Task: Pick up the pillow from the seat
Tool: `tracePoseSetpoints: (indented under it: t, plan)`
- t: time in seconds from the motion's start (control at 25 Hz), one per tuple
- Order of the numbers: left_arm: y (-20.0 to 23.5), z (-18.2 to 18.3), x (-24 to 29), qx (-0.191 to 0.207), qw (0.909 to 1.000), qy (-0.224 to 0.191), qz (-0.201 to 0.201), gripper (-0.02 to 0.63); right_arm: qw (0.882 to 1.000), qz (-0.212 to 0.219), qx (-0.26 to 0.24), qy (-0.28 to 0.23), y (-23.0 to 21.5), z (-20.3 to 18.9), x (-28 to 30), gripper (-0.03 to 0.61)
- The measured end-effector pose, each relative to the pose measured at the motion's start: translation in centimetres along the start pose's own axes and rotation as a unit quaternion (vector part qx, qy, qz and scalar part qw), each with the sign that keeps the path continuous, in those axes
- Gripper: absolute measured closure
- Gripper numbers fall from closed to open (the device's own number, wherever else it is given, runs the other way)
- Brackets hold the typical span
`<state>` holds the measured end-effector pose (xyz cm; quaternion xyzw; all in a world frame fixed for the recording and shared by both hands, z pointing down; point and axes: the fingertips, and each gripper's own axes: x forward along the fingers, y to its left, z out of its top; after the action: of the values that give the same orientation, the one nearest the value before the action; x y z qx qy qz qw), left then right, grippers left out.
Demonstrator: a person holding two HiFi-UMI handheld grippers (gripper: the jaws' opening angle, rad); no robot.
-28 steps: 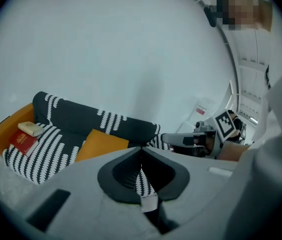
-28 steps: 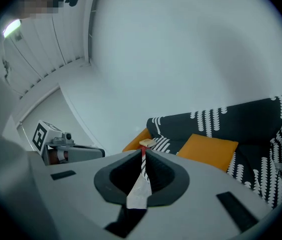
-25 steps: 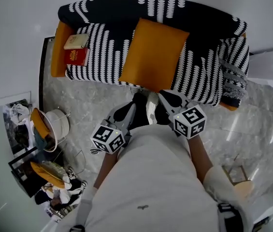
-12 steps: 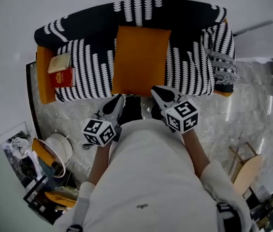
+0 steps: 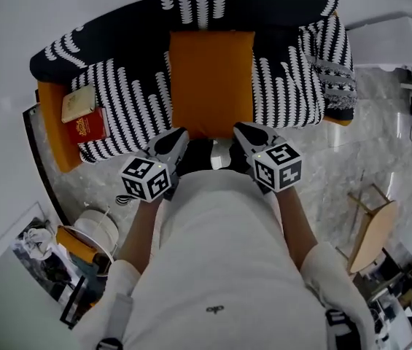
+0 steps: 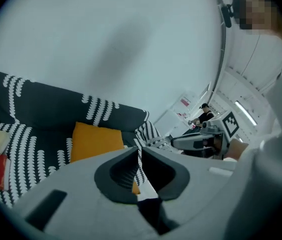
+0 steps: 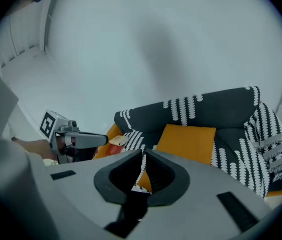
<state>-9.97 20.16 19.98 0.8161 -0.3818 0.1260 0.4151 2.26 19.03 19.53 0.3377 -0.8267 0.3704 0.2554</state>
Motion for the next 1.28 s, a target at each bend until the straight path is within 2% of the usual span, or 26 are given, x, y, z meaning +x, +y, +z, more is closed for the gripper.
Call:
tracePoseSetpoints:
  t: [0.12, 0.28, 0.4, 0.56, 0.68, 0.88, 1.04, 1.28]
  plan:
    - [2.1, -1.2, 0.3, -0.002, 0.9992, 0.037, -0.011, 0.600, 0.999, -0.013, 0.024, 0.037, -0.3, -1.4, 1.7, 0.571]
    - [4.9, -1.4, 1.1, -0.015, 0.9981, 0.058, -0.015, 0.594, 0.995, -0.036, 0.054, 0.078, -1.3, -3.5, 3.5, 0.571]
    - [6.7, -1.9, 1.9, -0.024, 0.9968, 0.073, -0.022, 0.557, 0.991, -0.058, 0.075, 0.090, -2.3, -4.8, 4.8, 0.569]
    - [8.4, -3.1, 2.3, -0.040, 0.9943, 0.093, -0.035, 0.500, 0.983, -0.109, 0.116, 0.090, -4.6, -6.3, 5.6, 0.569]
    - [10.0, -3.9, 3.0, -0.045, 0.9928, 0.104, -0.038, 0.474, 0.978, -0.123, 0.140, 0.095, -6.0, -7.3, 5.8, 0.569]
    - [12.0, -4.7, 4.6, -0.061, 0.9917, 0.109, -0.030, 0.427, 0.972, -0.142, 0.149, 0.110, -7.9, -8.5, 5.6, 0.562]
    - [13.1, -5.2, 6.2, -0.072, 0.9910, 0.109, -0.028, 0.393, 0.969, -0.143, 0.157, 0.127, -9.8, -9.3, 6.4, 0.448]
    - [15.7, -7.6, 8.1, -0.078, 0.9875, 0.135, -0.020, 0.332, 0.971, -0.126, 0.146, 0.144, -11.6, -10.3, 9.3, 0.381]
